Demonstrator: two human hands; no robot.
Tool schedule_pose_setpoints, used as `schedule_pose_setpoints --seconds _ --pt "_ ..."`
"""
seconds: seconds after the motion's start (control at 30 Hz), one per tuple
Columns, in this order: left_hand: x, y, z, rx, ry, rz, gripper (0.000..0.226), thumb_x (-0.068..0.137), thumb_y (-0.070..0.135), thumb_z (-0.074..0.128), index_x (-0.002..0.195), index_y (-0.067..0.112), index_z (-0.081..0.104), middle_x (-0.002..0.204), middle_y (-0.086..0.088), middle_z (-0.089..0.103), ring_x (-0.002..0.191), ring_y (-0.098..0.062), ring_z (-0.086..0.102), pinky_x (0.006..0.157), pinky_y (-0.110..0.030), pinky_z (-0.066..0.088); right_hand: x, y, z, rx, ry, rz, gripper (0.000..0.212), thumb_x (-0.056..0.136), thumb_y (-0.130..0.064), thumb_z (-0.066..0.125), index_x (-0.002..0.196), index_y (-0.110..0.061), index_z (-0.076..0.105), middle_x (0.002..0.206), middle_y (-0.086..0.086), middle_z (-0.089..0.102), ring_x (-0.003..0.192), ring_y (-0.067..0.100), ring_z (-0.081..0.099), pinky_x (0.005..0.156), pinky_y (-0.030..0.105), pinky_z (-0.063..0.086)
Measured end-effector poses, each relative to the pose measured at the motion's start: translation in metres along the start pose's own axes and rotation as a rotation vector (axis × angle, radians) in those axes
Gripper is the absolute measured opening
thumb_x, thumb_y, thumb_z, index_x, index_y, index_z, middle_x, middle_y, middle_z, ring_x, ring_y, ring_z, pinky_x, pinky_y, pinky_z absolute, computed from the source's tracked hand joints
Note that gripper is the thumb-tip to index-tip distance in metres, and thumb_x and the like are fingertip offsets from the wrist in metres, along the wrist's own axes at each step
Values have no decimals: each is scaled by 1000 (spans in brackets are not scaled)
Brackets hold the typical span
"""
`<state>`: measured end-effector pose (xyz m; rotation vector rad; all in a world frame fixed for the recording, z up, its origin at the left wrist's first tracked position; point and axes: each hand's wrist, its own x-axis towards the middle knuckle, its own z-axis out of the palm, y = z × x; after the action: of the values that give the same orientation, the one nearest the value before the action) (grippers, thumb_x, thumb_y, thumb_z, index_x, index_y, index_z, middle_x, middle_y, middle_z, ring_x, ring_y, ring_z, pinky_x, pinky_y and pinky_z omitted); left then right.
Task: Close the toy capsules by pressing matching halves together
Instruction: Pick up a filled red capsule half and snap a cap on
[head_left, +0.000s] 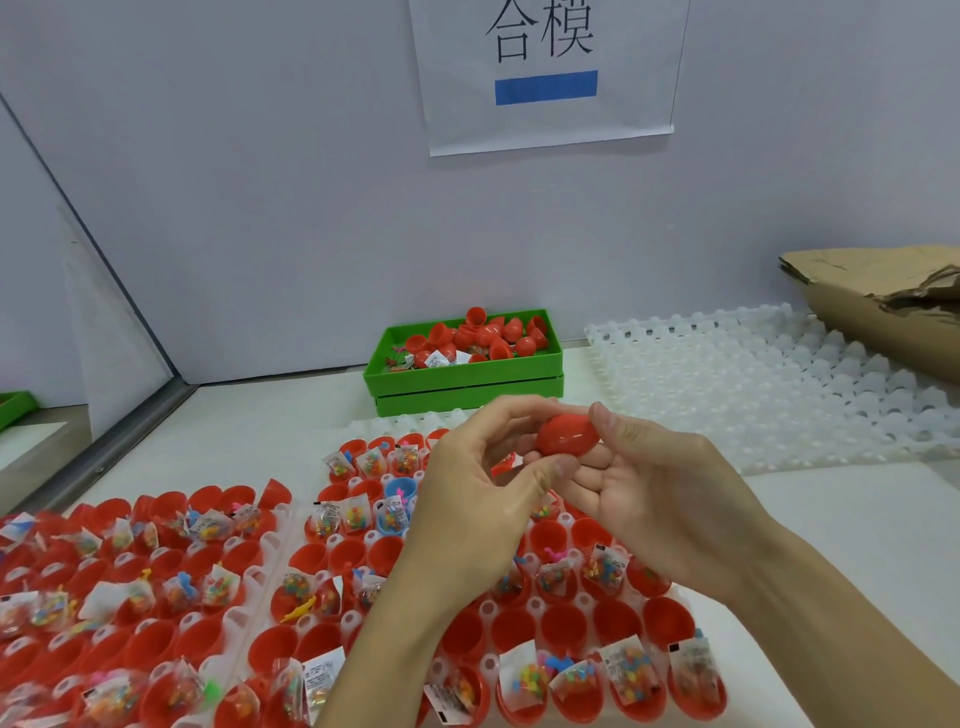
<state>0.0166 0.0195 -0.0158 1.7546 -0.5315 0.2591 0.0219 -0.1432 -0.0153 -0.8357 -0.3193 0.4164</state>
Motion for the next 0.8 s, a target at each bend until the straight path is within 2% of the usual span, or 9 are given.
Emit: schedule_pose_setpoints --seconds 0.1,0.17,0.27,0.33,0.37,0.5,0.57,0.67,0.8 --pt "1 -3 2 34 35 -17 29 84 4 74 106 23 69 103 11 74 102 -7 68 86 -21 54 0 1 -1 33 53 14 57 88 -34 61 131 3 56 122 26 62 107 31 63 100 38 52" --pt "1 -5 2 72 74 -36 27 86 5 72 102 26 69 95 10 75 94 -7 70 75 -18 55 0 2 1 -60 90 16 53 91 -37 60 128 1 58 115 25 67 106 34 67 95 39 55" --pt "1 -6 3 117 110 -39 25 87 1 70 100 23 66 87 8 74 82 2 70 62 -7 51 1 6 2 -498 275 -89 40 87 -42 64 114 -11 66 104 14 73 91 31 74 80 33 60" --pt "0 -6 3 205 121 -17 28 85 3 73 101 24 66 89 7 72 81 5 69 62 -4 50 2 8 2 -772 382 -223 19 87 -32 67 101 -19 72 93 4 75 80 21 75 71 27 60" --pt "0 -6 3 226 134 -11 29 83 4 75 101 25 67 89 6 72 80 4 69 62 -5 50 2 8 2 -833 399 -271 11 88 -23 69 97 -20 74 89 2 76 77 18 74 69 26 60" --pt "0 -6 4 125 160 -36 39 75 5 82 108 24 71 90 10 74 79 -4 72 66 -11 55 3 9 -3 -829 429 -334 9 87 -10 71 93 -16 75 86 -2 77 78 13 75 68 19 57" --pt "-1 -6 3 104 179 -49 42 75 2 82 111 21 72 91 13 74 79 -1 71 65 -9 54 2 7 -5 -834 408 -327 10 86 -9 72 94 -15 75 88 -3 77 78 13 75 69 20 58" --pt "0 -6 2 139 199 -56 36 74 -1 80 105 18 77 83 12 75 74 -1 71 65 -9 53 -1 5 -4 -844 341 -323 22 84 -6 73 100 -20 77 91 -3 78 83 13 75 74 23 59" --pt "1 -6 0 166 212 -86 37 74 -11 73 99 15 79 75 20 74 71 3 70 65 -6 51 -2 5 2 -923 316 -377 32 77 -1 77 84 -31 79 79 -10 77 75 9 75 67 15 57"
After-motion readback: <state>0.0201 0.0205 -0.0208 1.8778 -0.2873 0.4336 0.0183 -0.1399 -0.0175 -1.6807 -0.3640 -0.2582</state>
